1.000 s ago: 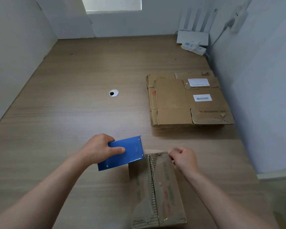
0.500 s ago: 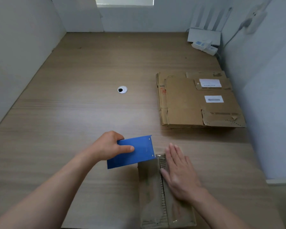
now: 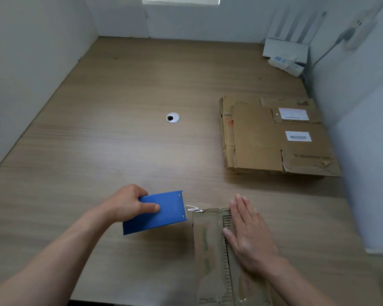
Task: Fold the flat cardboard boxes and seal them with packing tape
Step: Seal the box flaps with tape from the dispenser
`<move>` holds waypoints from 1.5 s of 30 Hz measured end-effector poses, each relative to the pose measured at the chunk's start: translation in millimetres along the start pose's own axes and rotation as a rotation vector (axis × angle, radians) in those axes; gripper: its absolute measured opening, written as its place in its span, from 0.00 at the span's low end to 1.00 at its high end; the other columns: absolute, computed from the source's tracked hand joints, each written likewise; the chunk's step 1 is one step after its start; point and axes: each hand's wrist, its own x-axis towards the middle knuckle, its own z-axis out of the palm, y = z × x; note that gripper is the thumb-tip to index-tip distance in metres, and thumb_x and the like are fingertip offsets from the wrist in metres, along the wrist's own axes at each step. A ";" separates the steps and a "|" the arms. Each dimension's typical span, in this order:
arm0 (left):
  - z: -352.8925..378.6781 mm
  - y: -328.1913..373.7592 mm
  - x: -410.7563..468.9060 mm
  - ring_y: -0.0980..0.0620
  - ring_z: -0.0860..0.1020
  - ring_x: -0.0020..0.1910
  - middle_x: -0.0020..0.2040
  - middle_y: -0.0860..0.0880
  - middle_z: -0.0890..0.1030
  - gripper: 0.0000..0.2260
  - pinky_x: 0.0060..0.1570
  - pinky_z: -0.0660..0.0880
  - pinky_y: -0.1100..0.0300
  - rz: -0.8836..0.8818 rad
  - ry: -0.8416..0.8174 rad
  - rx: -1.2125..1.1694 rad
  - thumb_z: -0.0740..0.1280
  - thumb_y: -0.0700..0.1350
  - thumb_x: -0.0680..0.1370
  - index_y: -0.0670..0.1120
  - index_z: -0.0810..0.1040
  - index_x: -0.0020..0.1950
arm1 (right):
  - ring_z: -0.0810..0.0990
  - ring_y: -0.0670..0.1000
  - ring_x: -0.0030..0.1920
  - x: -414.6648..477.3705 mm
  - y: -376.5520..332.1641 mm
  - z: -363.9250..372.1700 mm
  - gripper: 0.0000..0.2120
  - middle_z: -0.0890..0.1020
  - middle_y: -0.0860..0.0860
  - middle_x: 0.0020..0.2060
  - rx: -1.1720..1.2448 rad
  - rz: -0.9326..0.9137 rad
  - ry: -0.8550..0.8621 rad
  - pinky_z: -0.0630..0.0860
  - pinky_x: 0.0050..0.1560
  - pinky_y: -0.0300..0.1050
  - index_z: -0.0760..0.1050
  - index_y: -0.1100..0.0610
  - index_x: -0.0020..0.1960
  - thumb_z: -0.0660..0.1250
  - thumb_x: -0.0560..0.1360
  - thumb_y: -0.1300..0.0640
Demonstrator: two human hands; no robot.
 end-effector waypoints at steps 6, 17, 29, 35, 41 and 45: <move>7.5 17.8 7.3 0.52 0.75 0.32 0.33 0.51 0.77 0.18 0.33 0.67 0.58 0.016 0.052 0.208 0.71 0.62 0.73 0.48 0.77 0.35 | 0.24 0.45 0.75 -0.4 -1.5 -1.6 0.39 0.25 0.44 0.74 0.009 -0.005 0.007 0.39 0.78 0.47 0.29 0.49 0.77 0.31 0.73 0.29; 25.6 2.0 -0.6 0.52 0.77 0.37 0.36 0.54 0.78 0.20 0.37 0.76 0.57 -0.026 0.231 0.572 0.65 0.68 0.72 0.51 0.76 0.40 | 0.28 0.47 0.77 0.9 -0.5 2.4 0.36 0.28 0.45 0.76 0.045 -0.023 0.039 0.43 0.80 0.50 0.31 0.50 0.78 0.37 0.77 0.33; 109.6 -46.2 -36.1 0.39 0.77 0.55 0.57 0.42 0.79 0.16 0.53 0.73 0.46 0.097 0.668 0.220 0.67 0.46 0.69 0.40 0.80 0.54 | 0.30 0.46 0.78 4.0 6.3 12.1 0.42 0.34 0.47 0.78 0.074 -0.065 0.097 0.41 0.78 0.48 0.35 0.52 0.78 0.26 0.72 0.28; 136.5 79.2 -39.4 0.58 0.54 0.78 0.79 0.51 0.59 0.30 0.74 0.47 0.71 0.321 0.472 -0.347 0.58 0.56 0.80 0.42 0.63 0.78 | 0.30 0.45 0.78 2.9 9.2 13.6 0.40 0.32 0.47 0.78 0.112 -0.087 0.131 0.35 0.77 0.42 0.35 0.53 0.79 0.29 0.75 0.29; 179.4 94.2 -4.4 0.52 0.65 0.72 0.74 0.48 0.66 0.22 0.67 0.59 0.66 0.198 0.389 -0.285 0.61 0.49 0.83 0.44 0.66 0.76 | 0.39 0.46 0.80 4.2 12.7 15.6 0.38 0.45 0.46 0.80 0.299 -0.099 0.198 0.35 0.76 0.35 0.48 0.54 0.81 0.45 0.78 0.34; 180.4 98.3 4.3 0.54 0.74 0.52 0.52 0.53 0.76 0.10 0.49 0.68 0.59 0.115 0.505 -0.350 0.59 0.52 0.81 0.50 0.77 0.52 | 0.70 0.51 0.64 20.3 11.9 11.6 0.23 0.77 0.49 0.60 0.427 -0.012 0.341 0.64 0.69 0.42 0.77 0.53 0.63 0.54 0.78 0.41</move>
